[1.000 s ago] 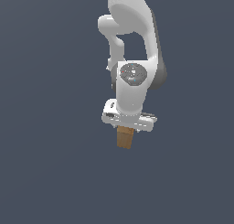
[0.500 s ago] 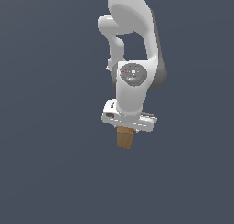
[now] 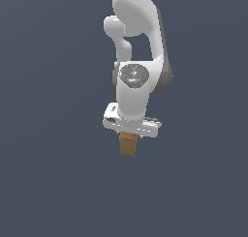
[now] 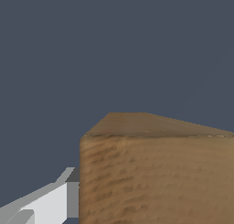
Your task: Pick up the object and move it to a goal position.
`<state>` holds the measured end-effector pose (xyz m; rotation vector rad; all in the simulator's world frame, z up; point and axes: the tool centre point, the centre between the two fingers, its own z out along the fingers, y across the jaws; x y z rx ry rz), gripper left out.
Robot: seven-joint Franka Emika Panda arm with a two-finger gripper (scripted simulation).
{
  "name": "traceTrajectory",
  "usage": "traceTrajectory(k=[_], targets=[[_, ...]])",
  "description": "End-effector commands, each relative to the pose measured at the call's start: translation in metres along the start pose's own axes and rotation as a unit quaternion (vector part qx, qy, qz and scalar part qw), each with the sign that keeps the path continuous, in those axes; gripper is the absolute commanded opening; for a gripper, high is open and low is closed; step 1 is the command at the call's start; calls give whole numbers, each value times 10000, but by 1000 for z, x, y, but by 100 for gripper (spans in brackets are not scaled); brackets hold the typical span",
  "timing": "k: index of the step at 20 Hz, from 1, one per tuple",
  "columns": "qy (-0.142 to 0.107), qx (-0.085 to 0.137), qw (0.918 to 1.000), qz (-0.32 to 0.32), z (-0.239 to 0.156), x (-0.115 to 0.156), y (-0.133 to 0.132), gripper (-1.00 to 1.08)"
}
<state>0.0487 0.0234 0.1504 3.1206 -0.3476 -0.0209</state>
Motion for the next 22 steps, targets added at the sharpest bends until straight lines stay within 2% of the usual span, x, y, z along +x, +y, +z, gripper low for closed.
traceTrajectory(k=[1, 16, 22], targets=[[58, 15, 10000, 11, -18, 5, 16, -100], [63, 20, 10000, 9, -127, 27, 157, -100], [65, 17, 10000, 9, -158, 36, 197, -100]])
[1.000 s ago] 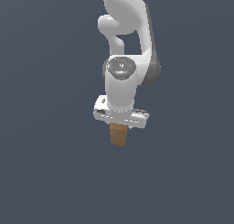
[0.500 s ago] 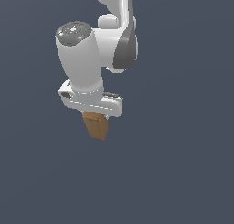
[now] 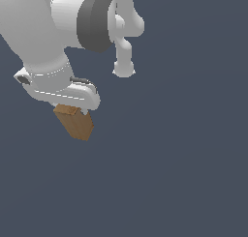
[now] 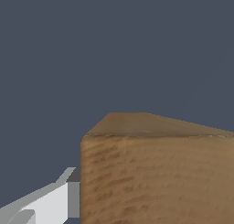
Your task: Pick up the object and move it to a goal position.
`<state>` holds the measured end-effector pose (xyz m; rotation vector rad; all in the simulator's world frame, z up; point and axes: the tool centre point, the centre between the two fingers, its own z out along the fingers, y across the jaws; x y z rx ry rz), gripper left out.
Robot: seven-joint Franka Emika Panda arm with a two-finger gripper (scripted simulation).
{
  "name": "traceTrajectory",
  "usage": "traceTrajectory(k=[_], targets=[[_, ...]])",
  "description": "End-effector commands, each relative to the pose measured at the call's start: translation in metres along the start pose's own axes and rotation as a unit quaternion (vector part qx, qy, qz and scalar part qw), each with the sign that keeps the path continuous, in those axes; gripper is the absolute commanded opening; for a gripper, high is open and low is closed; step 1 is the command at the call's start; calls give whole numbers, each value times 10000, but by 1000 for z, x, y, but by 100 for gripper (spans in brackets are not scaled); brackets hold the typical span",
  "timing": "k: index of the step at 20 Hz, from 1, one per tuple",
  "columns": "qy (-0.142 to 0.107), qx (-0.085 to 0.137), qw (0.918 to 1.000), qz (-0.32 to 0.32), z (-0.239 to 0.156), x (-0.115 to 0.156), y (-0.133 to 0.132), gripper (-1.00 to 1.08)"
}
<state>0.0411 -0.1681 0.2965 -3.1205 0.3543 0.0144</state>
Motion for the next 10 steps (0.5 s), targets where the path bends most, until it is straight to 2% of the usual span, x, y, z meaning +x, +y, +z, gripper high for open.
traceTrajectory(k=[1, 10], targets=[[46, 1, 10000, -12, -15, 4, 12, -100], [46, 1, 10000, -12, -26, 9, 25, -100]])
